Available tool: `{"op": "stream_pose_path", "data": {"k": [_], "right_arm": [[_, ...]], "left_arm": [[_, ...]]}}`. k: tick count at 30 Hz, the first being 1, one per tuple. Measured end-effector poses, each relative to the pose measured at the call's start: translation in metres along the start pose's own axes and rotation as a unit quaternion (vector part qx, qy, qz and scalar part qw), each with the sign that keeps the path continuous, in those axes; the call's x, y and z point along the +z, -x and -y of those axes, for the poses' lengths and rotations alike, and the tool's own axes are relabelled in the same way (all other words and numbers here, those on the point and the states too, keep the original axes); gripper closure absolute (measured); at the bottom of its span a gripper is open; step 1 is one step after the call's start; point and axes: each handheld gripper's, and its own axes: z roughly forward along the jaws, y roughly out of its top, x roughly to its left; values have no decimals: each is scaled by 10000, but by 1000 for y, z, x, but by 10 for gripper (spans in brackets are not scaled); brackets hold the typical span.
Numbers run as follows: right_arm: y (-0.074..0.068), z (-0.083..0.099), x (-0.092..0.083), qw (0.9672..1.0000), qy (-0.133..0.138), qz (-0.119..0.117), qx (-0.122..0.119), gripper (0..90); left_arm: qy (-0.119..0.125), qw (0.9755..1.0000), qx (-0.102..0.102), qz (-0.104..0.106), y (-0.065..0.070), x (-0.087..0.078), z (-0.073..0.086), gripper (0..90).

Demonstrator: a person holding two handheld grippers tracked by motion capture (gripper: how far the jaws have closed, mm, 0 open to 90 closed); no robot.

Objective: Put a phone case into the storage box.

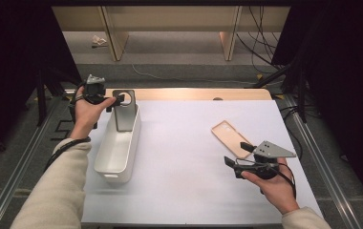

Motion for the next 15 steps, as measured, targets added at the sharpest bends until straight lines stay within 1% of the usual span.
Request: {"op": "stream_pose_path", "data": {"k": [1,2,4,6,8,12,13,15], "right_arm": [[0,0,0,10000,-2,4,0,198],[0,0,0,10000,-6,11,-3,196],[1,0,0,10000,-13,16,-14,194],[1,-1,0,10000,-17,31,-19,192],[2,-1,0,10000,-12,41,-13,189],[3,-1,0,10000,-33,57,-20,184],[4,-1,-1,10000,-47,65,-14,184],[5,-1,-1,10000,-44,72,-21,183]], "left_arm": [[32,10000,20,14,0,-3,-1,147],[85,9999,32,45,1,-6,-1,128],[112,9999,52,85,2,-10,-1,84],[162,9998,13,115,4,-16,-1,46],[207,9997,20,141,6,-22,-1,2],[332,9993,58,189,14,-39,2,0],[358,9992,41,180,16,-44,4,0],[376,9990,30,239,21,-55,8,0]]}}
